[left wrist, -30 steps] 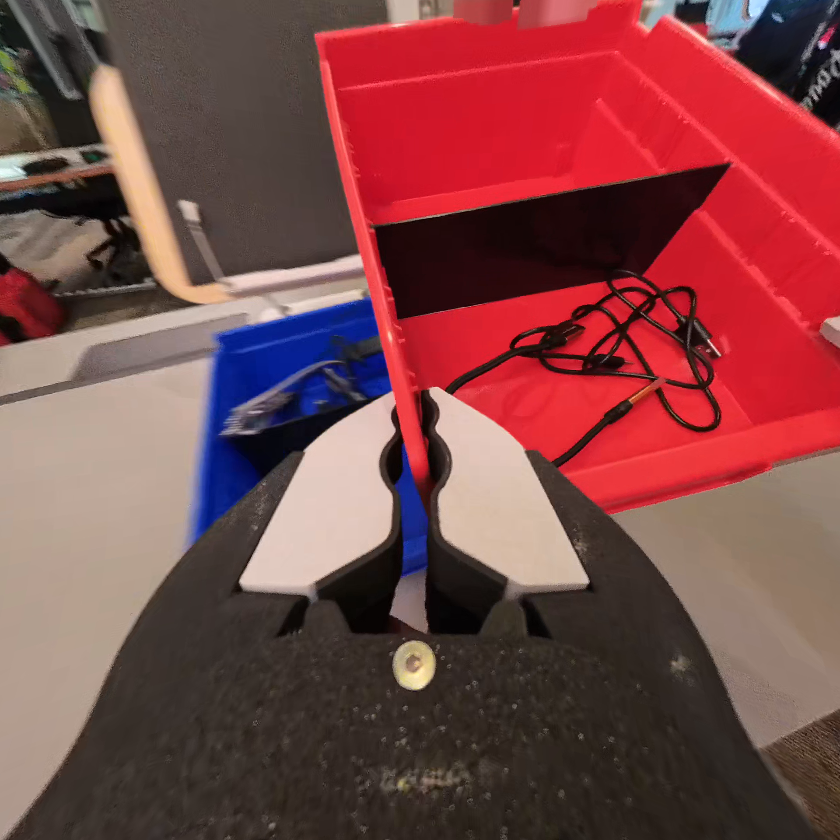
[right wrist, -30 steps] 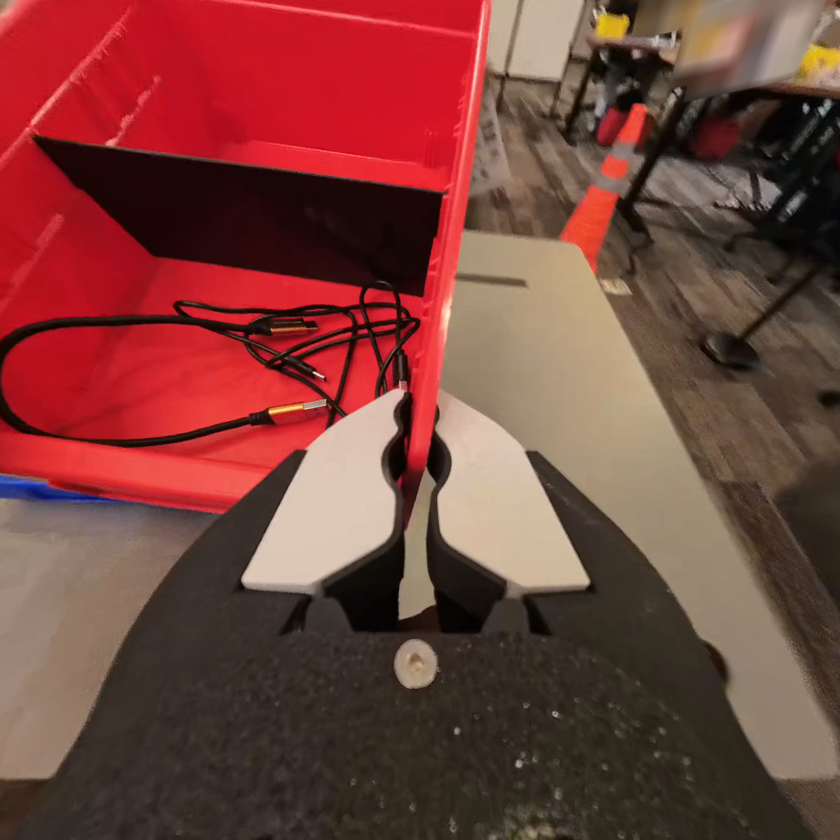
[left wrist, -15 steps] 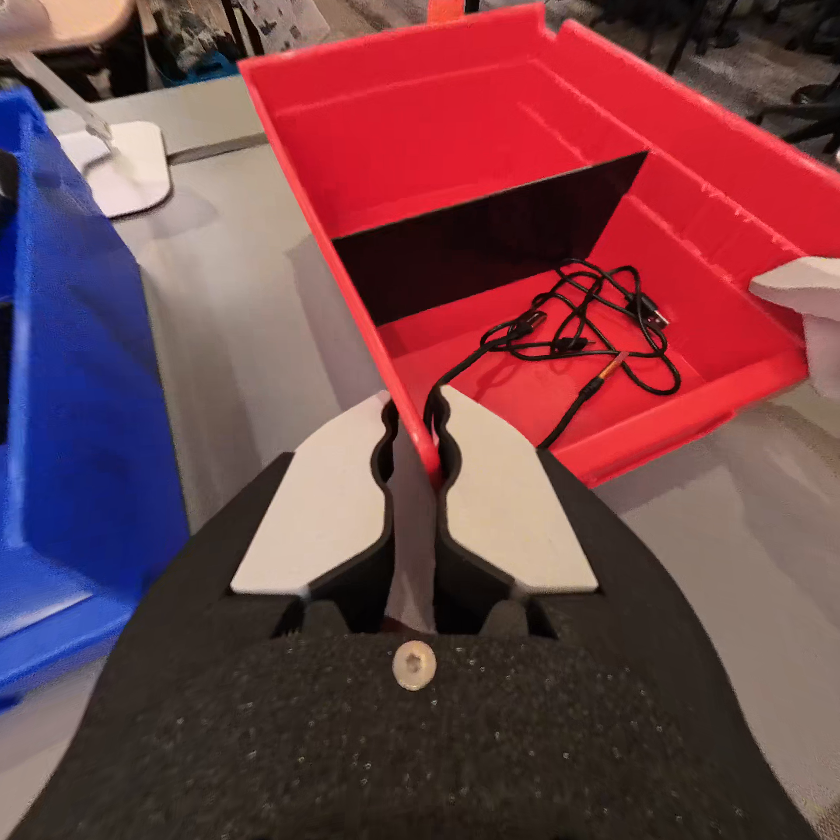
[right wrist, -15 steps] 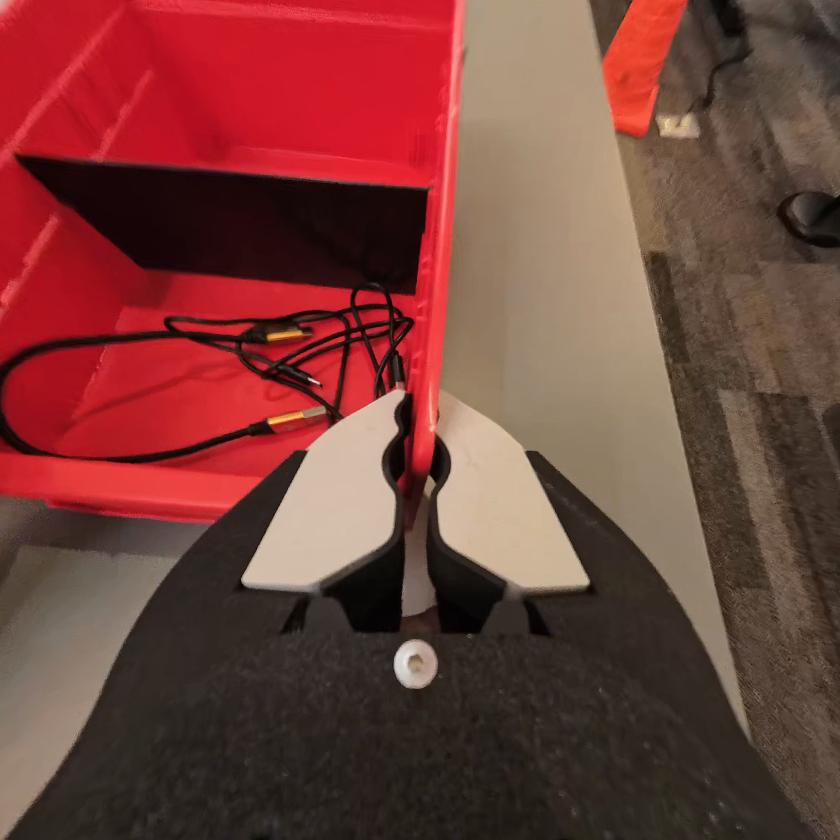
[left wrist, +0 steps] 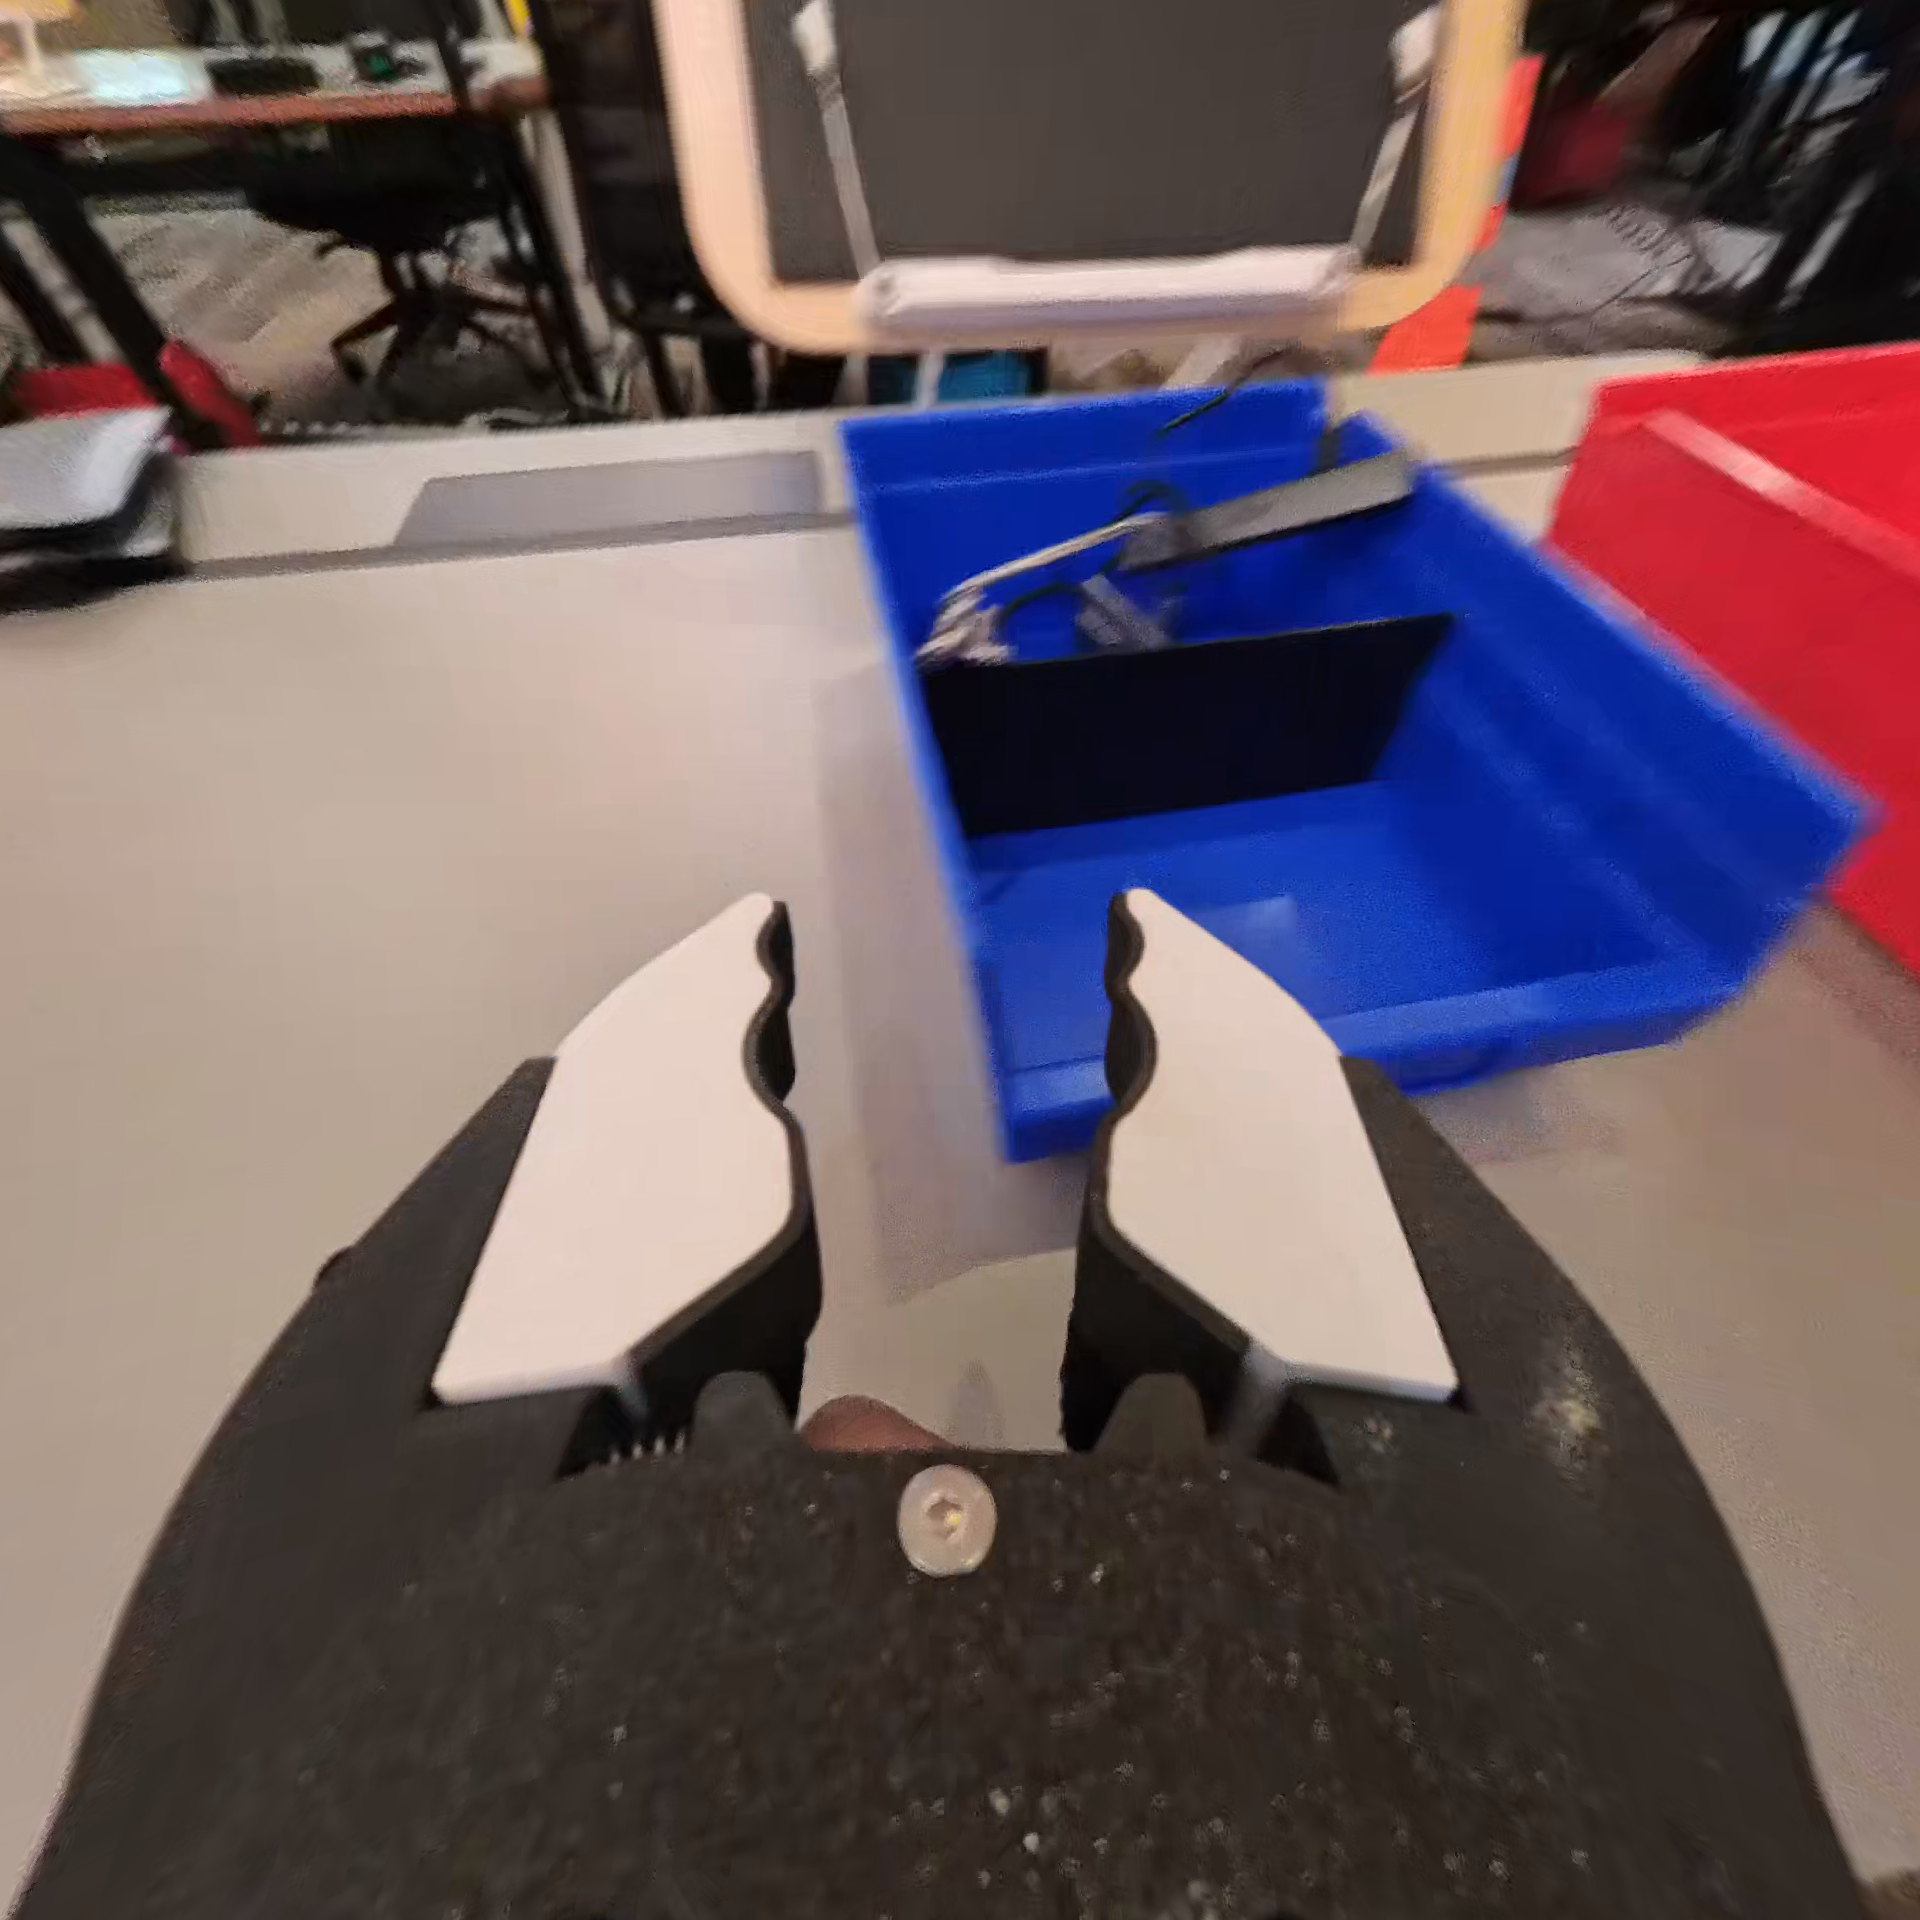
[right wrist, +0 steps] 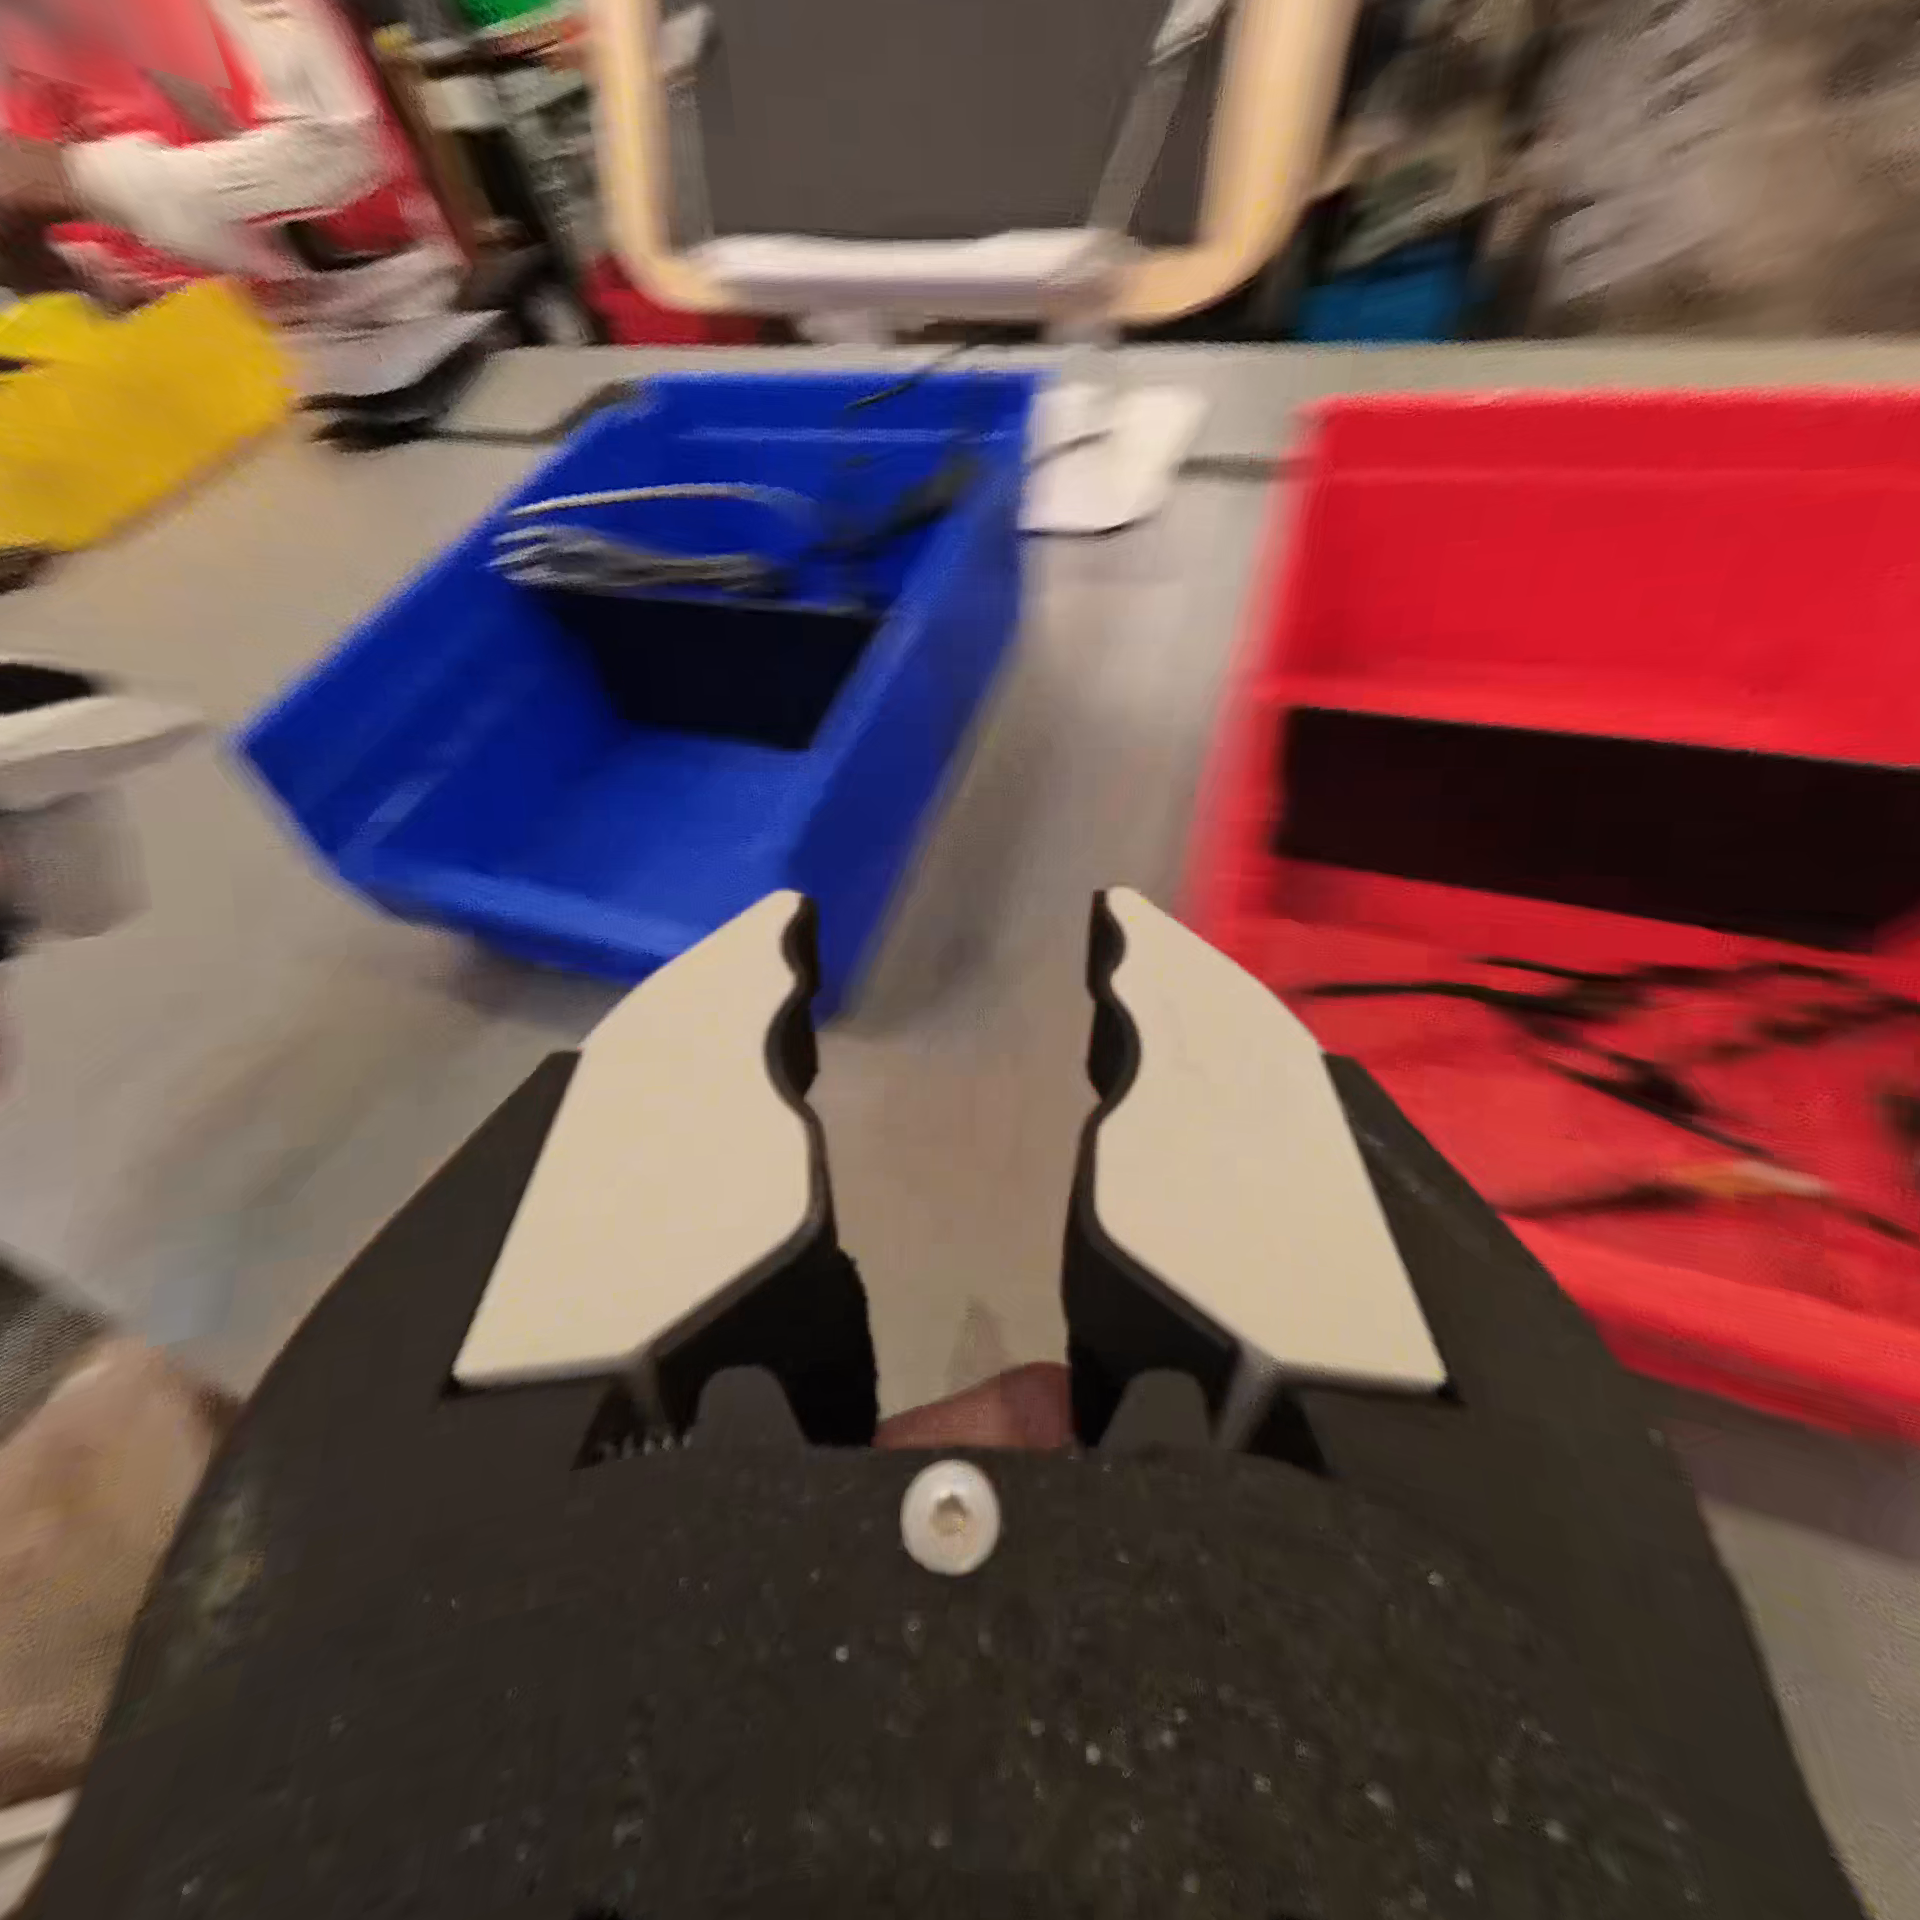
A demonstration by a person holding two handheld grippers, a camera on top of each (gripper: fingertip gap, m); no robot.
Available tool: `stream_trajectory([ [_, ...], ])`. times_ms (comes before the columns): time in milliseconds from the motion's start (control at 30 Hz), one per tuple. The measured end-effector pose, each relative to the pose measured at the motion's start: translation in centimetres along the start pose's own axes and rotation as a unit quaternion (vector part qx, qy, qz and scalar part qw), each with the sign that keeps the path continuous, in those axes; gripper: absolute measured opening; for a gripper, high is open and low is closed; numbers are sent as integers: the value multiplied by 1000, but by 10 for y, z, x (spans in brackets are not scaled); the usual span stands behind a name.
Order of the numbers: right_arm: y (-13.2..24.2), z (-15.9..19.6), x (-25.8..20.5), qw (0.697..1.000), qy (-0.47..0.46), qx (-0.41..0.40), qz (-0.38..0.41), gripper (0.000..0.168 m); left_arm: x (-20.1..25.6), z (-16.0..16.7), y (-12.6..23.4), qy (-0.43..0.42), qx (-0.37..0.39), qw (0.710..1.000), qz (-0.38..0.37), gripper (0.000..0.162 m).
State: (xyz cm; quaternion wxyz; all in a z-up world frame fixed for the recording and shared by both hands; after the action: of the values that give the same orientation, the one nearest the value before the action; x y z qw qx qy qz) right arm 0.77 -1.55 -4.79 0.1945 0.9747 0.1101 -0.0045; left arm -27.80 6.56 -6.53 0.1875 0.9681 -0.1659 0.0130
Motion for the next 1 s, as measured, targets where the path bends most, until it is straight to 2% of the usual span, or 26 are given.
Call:
stream_trajectory([
  [67, -43, 8, -42, 999, -1, -27, -21, 50, -10, 13, -17, 17, -49, 998, 32, 66],
  [133, -76, 11, -45, 999, 18, -42, 24, 49, 2, 19, -32, 11, -72, 994, 82, 66],
  [200, -97, 15, -50, 998, 3, -58, 8, 38, 10, 19, -45, -21, -63, 994, 86, 49],
  [233, -106, 19, -56, 997, -11, -78, -12, 42, 9, 21, -53, -30, -65, 995, 71, 28],
  [267, -112, 25, -54, 995, -9, -97, 7, 34, 6, 22, -59, -28, -71, 996, 53, 18],
  [300, -114, 27, -44, 992, 7, -110, 59, 8, 3, 22, -63, -23, -71, 996, 47, 9],
  [433, -114, 14, -64, 987, 6, -91, 134, 4, -16, 16, -58, -31, -47, 998, 31, 4],
  [467, -115, 10, -75, 985, 16, -78, 150, 4, -26, 14, -53, -20, -48, 998, 31, 4],
  [567, -126, -1, -121, 990, 2, -50, 131, 4, -74, 7, -38, 13, -29, 999, 25, 4],
  [833, -188, -9, -255, 995, 25, -24, 91, 5, -216, -2, -5, -17, 0, 999, -46, 4],
  [1000, -214, 0, -286, 997, 28, -26, 64, 6, -254, 16, -8, 20, -24, 998, -54, 4],
])
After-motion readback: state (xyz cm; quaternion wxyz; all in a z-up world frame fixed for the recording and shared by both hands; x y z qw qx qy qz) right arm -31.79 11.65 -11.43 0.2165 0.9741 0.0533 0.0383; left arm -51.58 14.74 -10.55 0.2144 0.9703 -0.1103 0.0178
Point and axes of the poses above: each gripper's, where its closed fingertips meet, y back along the fingers, z out of its underside, x = y × z across the jaws, the point moved 3 cm from there along y, back along the fingers, and after that the axes turned 6 degrees about y, right-handed, at the moved point
